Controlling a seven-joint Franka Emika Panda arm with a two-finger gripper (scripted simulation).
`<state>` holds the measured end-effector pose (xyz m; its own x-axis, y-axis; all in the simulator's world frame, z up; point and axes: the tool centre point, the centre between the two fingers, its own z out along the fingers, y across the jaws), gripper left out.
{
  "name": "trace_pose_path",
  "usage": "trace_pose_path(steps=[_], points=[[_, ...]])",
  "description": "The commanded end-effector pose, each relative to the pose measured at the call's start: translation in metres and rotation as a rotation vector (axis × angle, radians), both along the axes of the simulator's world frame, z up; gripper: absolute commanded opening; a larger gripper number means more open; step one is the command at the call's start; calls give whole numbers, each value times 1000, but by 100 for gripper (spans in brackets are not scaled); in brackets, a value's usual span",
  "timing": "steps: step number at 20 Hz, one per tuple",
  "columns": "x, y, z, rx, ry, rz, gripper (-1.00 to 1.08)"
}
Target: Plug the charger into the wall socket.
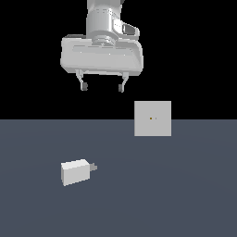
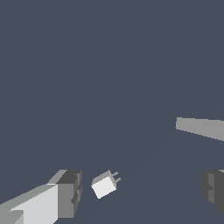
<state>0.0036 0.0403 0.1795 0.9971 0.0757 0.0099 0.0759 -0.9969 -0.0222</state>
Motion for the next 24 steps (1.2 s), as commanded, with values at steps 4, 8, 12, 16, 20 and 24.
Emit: trace_pose_path(steps=[4, 8, 12, 16, 20, 24], points=[[-1, 0, -1, 0, 0, -6, 100], [-4, -1, -3, -1, -1, -33, 100], [-9, -2, -9, -3, -4, -81, 100], [-17, -3, -16, -6, -7, -149, 100], [-26, -4, -25, -10, -11, -235, 100], [-37, -3, -36, -14, -15, -332, 100]])
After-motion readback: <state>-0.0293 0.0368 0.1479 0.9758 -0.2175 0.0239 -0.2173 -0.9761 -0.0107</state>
